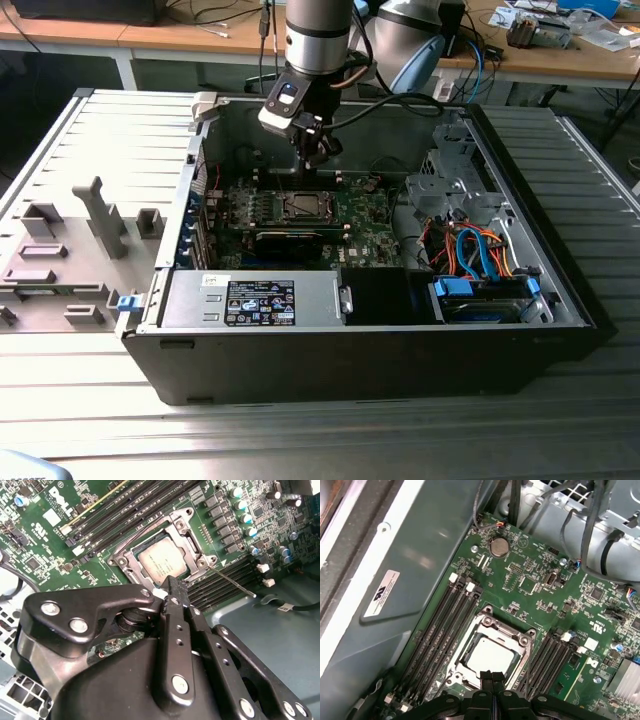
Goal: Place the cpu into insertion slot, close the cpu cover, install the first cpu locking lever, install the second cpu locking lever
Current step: 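Install the first cpu locking lever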
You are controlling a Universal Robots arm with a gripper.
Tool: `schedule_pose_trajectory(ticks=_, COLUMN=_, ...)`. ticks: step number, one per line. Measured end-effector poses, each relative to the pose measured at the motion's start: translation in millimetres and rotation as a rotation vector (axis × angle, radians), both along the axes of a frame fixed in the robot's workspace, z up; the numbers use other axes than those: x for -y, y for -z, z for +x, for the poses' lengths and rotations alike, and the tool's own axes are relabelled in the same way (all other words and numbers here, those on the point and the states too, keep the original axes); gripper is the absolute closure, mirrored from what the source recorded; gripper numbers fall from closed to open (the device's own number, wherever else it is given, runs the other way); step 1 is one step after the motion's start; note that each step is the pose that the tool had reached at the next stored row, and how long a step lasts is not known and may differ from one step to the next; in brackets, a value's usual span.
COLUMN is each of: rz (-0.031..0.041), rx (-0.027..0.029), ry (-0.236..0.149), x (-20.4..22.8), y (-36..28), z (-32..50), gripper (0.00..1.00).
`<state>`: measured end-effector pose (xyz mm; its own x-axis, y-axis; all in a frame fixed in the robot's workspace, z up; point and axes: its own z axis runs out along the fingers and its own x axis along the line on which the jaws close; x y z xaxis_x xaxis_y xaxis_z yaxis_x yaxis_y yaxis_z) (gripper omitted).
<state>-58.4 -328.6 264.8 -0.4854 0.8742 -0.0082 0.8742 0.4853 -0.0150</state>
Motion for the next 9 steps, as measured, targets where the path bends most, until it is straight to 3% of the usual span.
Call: schedule_pose_trajectory(ticks=9, rz=-0.0001, rx=-0.0001, ry=-0.068, x=0.0, y=0.0, z=0.0, gripper=0.89)
